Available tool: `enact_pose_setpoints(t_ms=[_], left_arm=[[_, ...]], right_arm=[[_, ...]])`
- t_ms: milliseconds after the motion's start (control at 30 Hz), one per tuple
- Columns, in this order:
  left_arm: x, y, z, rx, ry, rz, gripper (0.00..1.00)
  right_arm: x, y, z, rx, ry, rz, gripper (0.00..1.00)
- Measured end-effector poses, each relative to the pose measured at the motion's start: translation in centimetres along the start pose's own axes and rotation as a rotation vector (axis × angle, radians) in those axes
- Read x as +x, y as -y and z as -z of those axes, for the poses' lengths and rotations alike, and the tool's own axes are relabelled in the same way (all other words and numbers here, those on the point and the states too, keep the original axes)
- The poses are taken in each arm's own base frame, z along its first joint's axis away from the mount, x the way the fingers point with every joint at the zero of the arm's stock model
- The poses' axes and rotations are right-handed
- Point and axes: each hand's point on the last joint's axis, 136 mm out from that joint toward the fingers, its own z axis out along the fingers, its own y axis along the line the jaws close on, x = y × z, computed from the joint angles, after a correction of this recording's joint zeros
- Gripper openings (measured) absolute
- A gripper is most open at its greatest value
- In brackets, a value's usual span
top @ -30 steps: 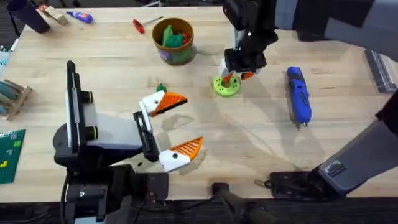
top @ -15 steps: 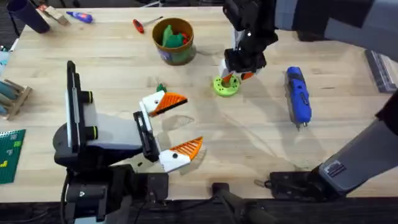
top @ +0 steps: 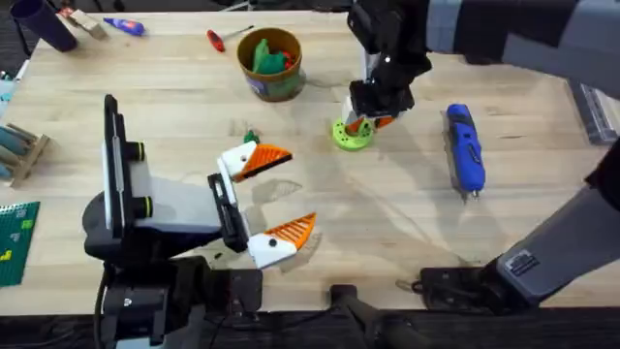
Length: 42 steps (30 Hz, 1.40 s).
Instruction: Pick up the gripper from the table and insert it into the empty holder that is missing its gripper. Then pick up a screw, insert it into the mounting hole, and use the screwdriver to tighten it. Finally, clean up the table by picking up the vegetable and placing it into the bucket.
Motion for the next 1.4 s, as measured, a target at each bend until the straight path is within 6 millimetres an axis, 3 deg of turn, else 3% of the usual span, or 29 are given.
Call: enact_pose_setpoints(t_ms=[133,200,367,400,933,1400], left_arm=[[0.00,0.00,0.00,0.000,0.000,0.000,0.985],[0.00,-0.01,0.00,0.000,0.000,0.000,0.985],[0.00,0.00,0.00,0.000,0.000,0.000,0.985],[0.00,-0.01,0.00,0.000,0.000,0.000,0.985],[0.00,0.00,0.00,0.000,0.000,0.000,0.985],[0.00,-0.01,0.00,0.000,0.000,0.000,0.985]], right_arm=[[-0.26,-0.10,0.00,-0.004,0.010,0.000,0.323],[-0.32,-0.12,-0.01,-0.005,0.013,0.000,0.240],[-0.28,-0.10,-0.01,-0.004,0.011,0.000,0.219],[-0.24,-0.09,-0.01,-0.004,0.010,0.000,0.177],[-0.17,-0.06,-0.01,-0.002,0.007,0.001,0.014],[-0.19,0.02,-0.02,0.002,0.008,0.000,0.006]])
